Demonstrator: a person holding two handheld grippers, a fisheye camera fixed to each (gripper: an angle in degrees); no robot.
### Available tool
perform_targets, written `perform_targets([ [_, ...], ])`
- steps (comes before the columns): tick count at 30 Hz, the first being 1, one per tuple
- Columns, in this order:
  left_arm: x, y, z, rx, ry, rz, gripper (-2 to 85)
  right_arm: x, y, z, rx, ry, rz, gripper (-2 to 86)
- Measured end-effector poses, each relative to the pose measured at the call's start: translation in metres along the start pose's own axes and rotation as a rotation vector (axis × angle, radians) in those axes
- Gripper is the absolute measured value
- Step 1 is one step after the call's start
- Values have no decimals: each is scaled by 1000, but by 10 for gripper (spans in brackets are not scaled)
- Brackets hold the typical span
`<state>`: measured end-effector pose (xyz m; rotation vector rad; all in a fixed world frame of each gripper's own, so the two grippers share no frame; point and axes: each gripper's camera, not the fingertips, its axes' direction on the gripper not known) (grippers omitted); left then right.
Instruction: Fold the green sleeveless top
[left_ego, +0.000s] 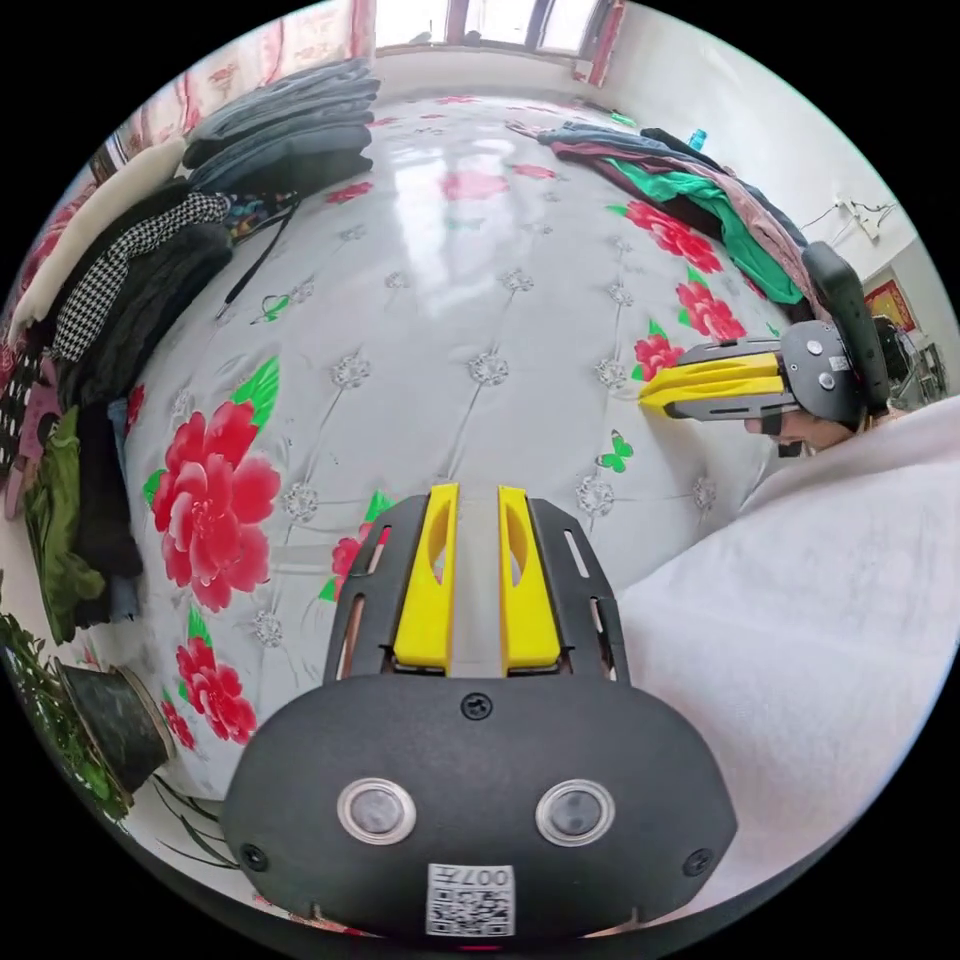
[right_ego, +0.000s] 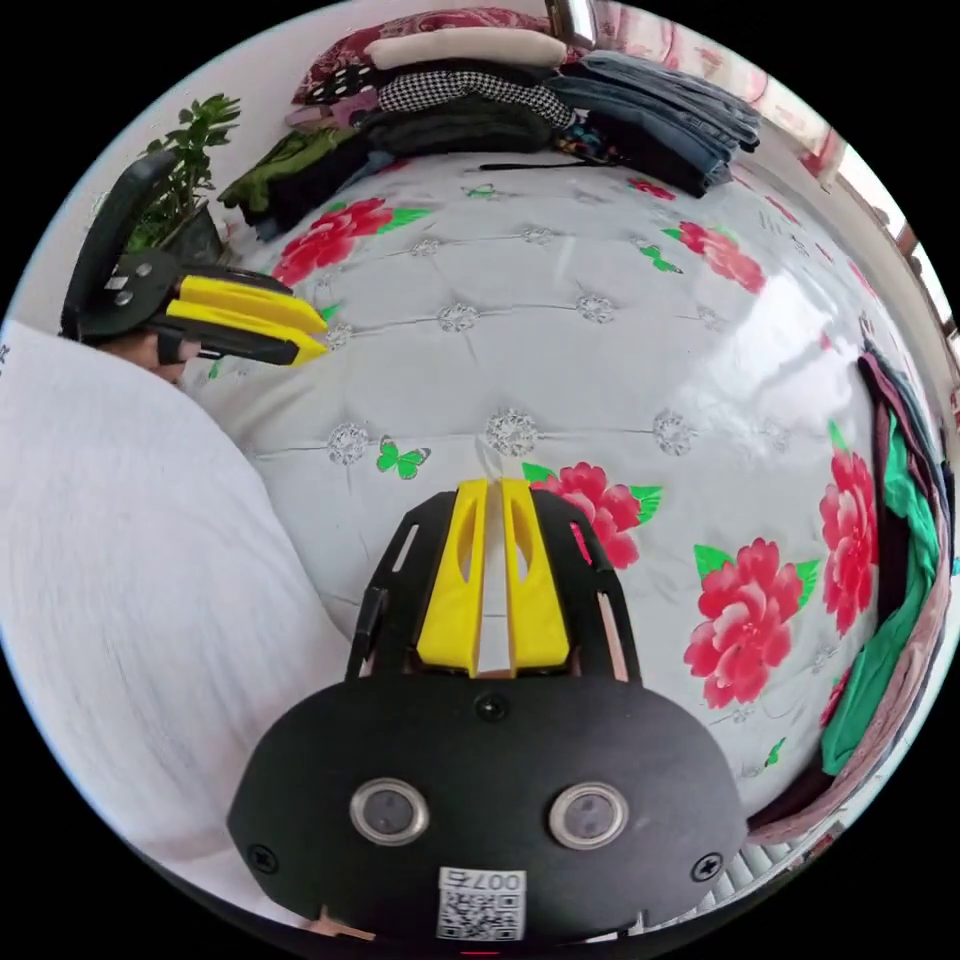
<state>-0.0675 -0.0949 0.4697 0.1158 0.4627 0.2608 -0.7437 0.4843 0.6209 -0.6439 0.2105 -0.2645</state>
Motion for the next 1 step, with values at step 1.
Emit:
perform_targets([
  [1,3,1,-1,-3,-9,-7,66,10,1,-6,-23,-68,-17,16],
])
